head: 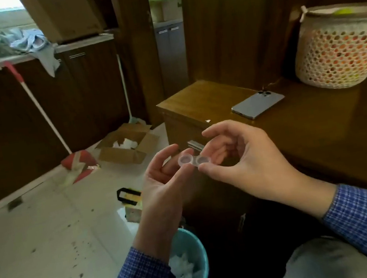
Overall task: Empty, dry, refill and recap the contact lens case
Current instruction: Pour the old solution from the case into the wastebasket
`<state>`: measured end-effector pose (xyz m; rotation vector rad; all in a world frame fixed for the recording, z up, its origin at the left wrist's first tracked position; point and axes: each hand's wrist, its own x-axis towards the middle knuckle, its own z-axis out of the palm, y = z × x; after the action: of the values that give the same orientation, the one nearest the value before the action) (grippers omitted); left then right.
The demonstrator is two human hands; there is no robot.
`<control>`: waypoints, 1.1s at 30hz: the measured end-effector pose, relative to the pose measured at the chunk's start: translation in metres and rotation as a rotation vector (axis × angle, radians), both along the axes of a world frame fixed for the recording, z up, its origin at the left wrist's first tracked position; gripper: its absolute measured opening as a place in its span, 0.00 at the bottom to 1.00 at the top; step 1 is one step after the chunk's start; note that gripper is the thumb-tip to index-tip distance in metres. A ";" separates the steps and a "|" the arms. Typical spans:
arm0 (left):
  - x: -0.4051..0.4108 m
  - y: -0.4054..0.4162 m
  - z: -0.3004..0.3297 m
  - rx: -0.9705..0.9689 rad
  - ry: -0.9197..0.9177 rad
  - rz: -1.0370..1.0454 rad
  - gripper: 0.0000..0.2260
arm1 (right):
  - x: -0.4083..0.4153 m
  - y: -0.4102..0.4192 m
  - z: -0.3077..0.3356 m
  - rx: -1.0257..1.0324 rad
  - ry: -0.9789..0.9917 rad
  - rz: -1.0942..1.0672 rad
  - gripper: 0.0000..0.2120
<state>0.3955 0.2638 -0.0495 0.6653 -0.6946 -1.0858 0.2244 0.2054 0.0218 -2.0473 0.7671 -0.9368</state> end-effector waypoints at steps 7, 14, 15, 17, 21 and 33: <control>0.033 0.023 -0.018 0.039 0.013 0.073 0.23 | 0.046 0.015 -0.015 0.052 0.005 0.068 0.27; 0.051 0.031 -0.037 -0.031 0.078 0.113 0.12 | 0.073 0.022 -0.029 0.091 -0.013 0.118 0.28; 0.054 0.033 -0.041 -0.028 0.065 0.119 0.12 | 0.077 0.023 -0.031 0.095 -0.011 0.124 0.28; 0.060 0.037 -0.048 -0.031 0.036 0.129 0.12 | 0.083 0.024 -0.038 0.113 -0.017 0.135 0.28; 0.075 0.041 -0.058 -0.029 -0.047 0.173 0.15 | 0.095 0.023 -0.049 0.163 -0.020 0.169 0.27; 0.131 0.021 -0.105 0.241 -1.056 0.284 0.11 | 0.070 -0.009 -0.083 0.095 0.100 0.045 0.20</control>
<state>0.5264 0.2849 -0.1544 1.5307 -1.3167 -0.4916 0.2940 0.1963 -0.0609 -2.0320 0.7992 -0.7634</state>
